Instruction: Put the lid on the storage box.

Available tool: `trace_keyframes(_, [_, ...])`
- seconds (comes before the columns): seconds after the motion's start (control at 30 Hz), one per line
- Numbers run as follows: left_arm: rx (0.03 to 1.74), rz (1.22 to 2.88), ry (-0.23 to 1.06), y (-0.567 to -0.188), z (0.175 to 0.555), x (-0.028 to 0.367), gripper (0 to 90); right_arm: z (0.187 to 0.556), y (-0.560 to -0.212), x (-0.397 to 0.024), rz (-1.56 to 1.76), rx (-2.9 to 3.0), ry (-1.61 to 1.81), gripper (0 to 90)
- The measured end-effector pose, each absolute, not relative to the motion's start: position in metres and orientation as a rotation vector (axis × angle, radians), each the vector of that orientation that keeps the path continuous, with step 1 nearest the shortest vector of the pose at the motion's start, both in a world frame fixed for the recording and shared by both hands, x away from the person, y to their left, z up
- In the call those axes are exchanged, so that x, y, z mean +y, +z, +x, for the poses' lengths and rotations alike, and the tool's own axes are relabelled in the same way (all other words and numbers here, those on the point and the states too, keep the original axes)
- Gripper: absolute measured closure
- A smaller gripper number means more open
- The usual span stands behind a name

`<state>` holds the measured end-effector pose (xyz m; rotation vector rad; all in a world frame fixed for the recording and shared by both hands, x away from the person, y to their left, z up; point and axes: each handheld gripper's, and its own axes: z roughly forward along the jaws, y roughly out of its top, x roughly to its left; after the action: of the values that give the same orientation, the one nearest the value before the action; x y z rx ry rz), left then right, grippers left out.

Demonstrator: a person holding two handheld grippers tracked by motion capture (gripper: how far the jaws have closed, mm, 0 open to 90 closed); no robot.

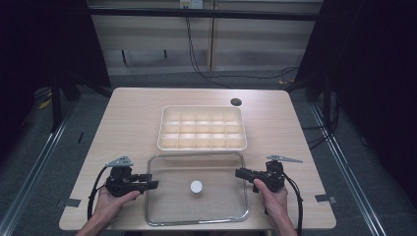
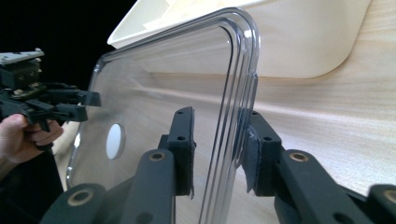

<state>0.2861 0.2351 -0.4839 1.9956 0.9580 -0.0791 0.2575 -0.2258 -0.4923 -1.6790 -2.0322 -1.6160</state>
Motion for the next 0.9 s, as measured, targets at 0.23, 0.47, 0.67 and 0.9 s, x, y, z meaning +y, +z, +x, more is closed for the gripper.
trace_keyframes(0.23, [0.951,1.966,-0.081,-0.481,0.286,0.238,56.2,0.257,-0.487,-0.223,-1.697,-2.067,-1.616,65.4])
trace_keyframes(0.47, [0.956,1.967,-0.05,-0.477,0.286,0.237,56.0,0.258,-0.486,-0.221,-1.693,-2.09,-1.63,64.4])
trace_keyframes(0.67, [0.952,1.926,-0.039,-0.471,0.286,0.238,59.1,0.256,-0.48,-0.222,-1.698,-2.087,-1.664,64.7])
trace_keyframes(0.9, [0.926,1.879,-0.037,-0.462,0.285,0.243,65.1,0.253,-0.473,-0.224,-1.683,-2.047,-1.72,67.2])
